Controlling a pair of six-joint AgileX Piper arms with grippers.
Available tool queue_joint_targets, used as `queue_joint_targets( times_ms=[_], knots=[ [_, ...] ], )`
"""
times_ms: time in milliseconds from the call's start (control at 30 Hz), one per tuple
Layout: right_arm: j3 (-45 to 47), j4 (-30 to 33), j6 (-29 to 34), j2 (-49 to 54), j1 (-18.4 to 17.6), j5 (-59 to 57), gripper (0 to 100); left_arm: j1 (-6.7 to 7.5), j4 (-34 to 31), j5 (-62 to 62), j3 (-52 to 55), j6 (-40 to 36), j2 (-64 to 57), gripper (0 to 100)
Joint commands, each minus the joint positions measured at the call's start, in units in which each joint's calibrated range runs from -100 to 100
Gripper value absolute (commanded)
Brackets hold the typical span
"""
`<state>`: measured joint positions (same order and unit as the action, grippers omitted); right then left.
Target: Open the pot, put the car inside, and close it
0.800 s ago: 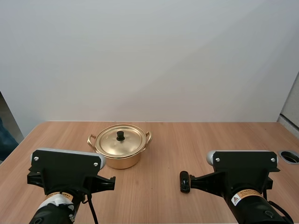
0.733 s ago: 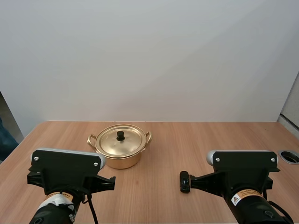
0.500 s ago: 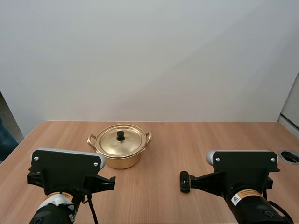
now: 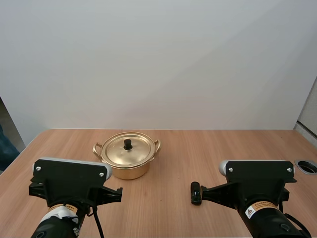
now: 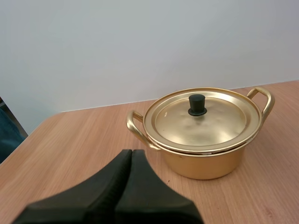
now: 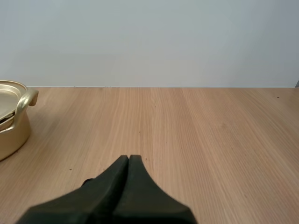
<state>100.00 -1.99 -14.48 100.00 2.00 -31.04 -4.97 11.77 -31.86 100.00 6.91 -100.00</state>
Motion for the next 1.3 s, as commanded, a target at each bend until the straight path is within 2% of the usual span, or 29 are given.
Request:
queue_joint_targets(
  times_ms=[0,1033,1167,1267],
  knots=[
    [0.00,0.05,-0.05,0.00,-0.04,0.02,0,0.05,-0.02,0.02,0.00,-0.07,0.00,0],
    [0.00,0.05,-0.05,0.00,-0.04,0.02,0,0.05,-0.02,0.02,0.00,-0.07,0.00,0],
    [0.00,-1.40,-0.05,0.00,-0.04,0.02,0,0.05,-0.02,0.23,0.00,-0.07,0.00,0],
    [0.00,1.99,-0.05,0.00,-0.04,-0.19,0,0.05,-0.28,3.22,-1.79,-0.07,0.00,0]
  ],
)
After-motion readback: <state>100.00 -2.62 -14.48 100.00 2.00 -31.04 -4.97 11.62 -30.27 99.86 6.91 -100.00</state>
